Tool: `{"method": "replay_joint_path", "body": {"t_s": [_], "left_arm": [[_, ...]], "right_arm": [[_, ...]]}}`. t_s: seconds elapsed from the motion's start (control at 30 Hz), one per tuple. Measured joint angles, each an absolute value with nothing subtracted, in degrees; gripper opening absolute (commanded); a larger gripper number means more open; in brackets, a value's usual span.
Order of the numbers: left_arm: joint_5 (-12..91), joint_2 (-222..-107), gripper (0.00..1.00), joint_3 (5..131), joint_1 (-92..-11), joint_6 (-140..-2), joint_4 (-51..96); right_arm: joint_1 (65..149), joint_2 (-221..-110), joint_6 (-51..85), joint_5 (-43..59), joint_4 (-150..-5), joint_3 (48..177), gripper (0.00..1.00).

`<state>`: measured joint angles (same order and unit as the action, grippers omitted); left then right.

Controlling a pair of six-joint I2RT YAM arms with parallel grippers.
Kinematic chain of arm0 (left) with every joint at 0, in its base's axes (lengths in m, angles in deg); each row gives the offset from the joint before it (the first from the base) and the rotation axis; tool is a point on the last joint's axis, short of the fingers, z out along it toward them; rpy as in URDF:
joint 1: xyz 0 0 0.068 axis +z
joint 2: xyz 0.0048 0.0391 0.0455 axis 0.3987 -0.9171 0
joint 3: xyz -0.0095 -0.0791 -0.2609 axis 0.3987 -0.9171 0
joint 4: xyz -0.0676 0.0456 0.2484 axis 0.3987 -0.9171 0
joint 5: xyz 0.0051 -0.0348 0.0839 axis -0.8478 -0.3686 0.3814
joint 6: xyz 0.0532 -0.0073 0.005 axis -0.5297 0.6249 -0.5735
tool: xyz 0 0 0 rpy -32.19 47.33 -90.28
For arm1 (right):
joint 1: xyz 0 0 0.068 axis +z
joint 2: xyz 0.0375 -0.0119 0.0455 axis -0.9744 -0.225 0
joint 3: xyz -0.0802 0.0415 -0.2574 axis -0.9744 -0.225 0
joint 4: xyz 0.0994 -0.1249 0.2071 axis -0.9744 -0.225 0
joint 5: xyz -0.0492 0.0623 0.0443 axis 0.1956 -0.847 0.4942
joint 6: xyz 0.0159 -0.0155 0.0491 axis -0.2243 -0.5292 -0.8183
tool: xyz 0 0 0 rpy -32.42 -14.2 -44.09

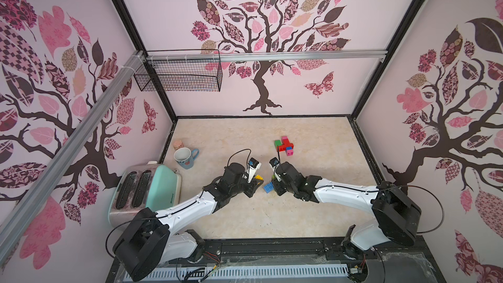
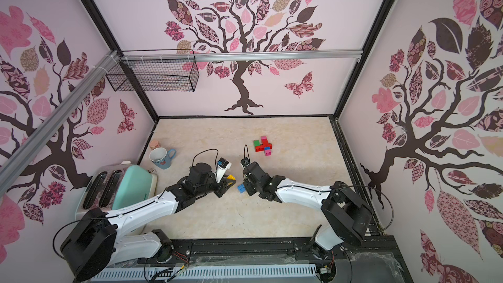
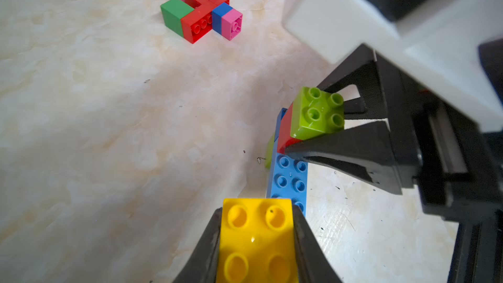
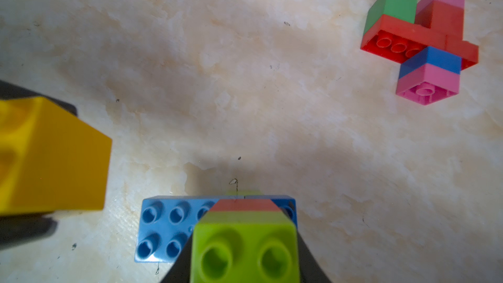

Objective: Assemble the number 4 with lego
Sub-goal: Assemble the lego brick with the lego brick.

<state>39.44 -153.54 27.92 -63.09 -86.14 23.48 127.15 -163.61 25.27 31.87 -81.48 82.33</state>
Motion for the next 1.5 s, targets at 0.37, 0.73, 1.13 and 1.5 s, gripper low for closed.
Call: {"method": "replay_joint_path", "body": {"t_s": [0.37,0.73,1.13,1.5], "left_arm": [[34.1,-159.7,0.0,27.9,-64.0,-93.9,33.2],[32.9,-164.6,0.0,25.9,-64.0,-92.7,41.4],[30.7,-166.6,0.0,22.7,-64.0,-89.8,48.6],[31.3,-166.2,0.0,21.0,-64.1,-90.1,50.8]], "right_arm": [[127.2,-163.6,25.3,31.9,-81.5,82.3,0.0],[127.2,-163.6,25.2,31.9,-81.5,82.3,0.0],[127.2,-163.7,25.1,31.9,-81.5,82.3,0.0],[127.2,-163.7,25.1,32.0,-81.5,82.3,0.0]]}}
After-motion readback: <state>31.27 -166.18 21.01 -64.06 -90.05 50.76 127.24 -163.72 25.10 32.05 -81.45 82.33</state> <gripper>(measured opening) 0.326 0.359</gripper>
